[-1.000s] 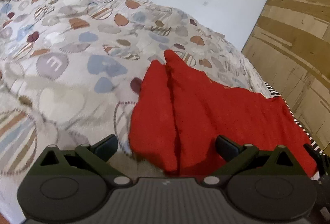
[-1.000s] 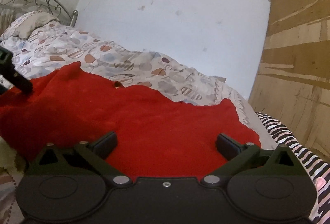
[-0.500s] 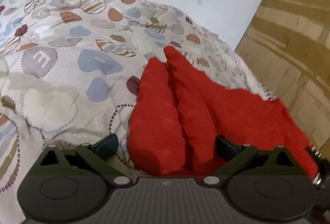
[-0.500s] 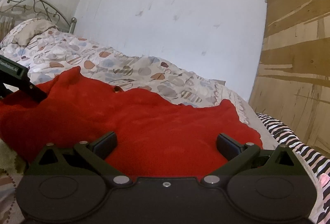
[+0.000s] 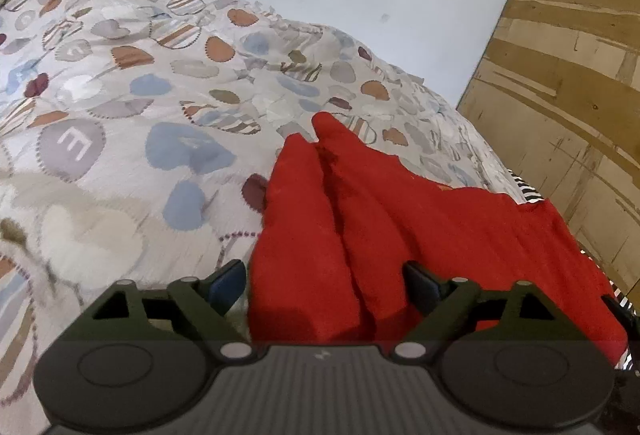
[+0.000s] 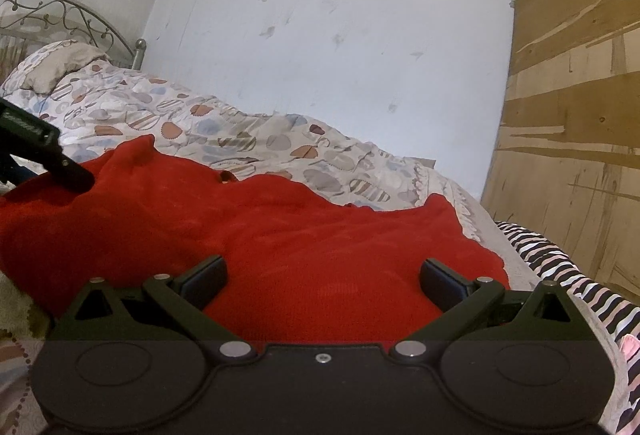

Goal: Fold small clothes

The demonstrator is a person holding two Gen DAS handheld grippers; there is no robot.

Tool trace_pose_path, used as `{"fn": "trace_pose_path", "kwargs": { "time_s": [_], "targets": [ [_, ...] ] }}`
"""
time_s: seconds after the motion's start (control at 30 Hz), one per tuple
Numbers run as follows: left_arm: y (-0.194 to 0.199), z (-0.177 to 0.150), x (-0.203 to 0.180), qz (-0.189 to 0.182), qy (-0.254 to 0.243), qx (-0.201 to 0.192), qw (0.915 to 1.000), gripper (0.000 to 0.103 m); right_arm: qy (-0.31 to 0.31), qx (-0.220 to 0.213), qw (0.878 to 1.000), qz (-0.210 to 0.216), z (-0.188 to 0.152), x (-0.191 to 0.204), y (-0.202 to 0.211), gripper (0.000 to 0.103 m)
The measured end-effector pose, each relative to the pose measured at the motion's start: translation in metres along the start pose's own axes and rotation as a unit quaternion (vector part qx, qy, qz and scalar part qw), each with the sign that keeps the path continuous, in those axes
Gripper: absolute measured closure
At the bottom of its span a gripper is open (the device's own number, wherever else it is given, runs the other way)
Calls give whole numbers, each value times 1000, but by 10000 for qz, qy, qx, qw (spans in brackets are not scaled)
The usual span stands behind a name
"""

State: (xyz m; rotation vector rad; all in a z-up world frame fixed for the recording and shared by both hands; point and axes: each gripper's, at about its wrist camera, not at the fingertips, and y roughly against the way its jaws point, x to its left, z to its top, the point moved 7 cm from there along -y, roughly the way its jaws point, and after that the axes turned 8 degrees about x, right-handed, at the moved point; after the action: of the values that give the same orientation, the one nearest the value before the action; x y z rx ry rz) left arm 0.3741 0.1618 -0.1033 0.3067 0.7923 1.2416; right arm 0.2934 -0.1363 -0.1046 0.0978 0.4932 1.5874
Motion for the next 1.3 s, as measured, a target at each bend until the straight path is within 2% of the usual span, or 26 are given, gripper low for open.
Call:
{"fn": "trace_pose_path", "kwargs": {
  "time_s": [0.07,0.17,0.33,0.43,0.57,0.67,0.77,0.83,0.93,1.0,1.1,1.17,1.23,1.3],
  "targets": [
    [-4,3,-1,-44,-61,34,10000,16,-2,-6,10000,0,0,0,0,1],
    [-3,1,1,-222,133,171,9995,29,-10,-18,10000,-7,0,1,0,1],
    [3,-5,11,-515,523,238,9970,57,-30,-42,10000,-18,2,1,0,1],
    [5,0,10,-576,653,280,9958,70,-44,-21,10000,-23,3,2,-1,1],
    [17,14,-5,-377,410,241,9982,76,15,286,9996,87,12,-1,-5,1],
    [23,28,-25,-190,123,417,9989,81,65,522,9984,224,19,-3,-8,0],
    [24,45,-40,-396,567,787,9945,83,93,665,9971,346,24,-6,-9,0],
    [26,62,-58,-491,625,898,9928,85,143,687,9966,431,25,-7,-6,0],
    [27,83,-103,-481,4,938,9944,86,276,567,9970,440,28,-14,4,0],
    [22,89,-145,-555,-564,1011,9917,86,352,427,9980,303,28,-22,15,0],
    [4,80,-208,-678,-1388,1261,9799,87,370,206,9991,101,24,-37,34,0],
    [-15,65,-242,-747,-1825,1526,9684,88,461,113,9989,-10,19,-45,45,0],
    [-39,47,-264,-764,-2089,1806,9581,90,640,116,9972,-360,13,-53,52,0],
    [-53,31,-270,-789,-2119,1994,9535,90,713,171,9964,-425,6,-59,55,0]
  ]
}}
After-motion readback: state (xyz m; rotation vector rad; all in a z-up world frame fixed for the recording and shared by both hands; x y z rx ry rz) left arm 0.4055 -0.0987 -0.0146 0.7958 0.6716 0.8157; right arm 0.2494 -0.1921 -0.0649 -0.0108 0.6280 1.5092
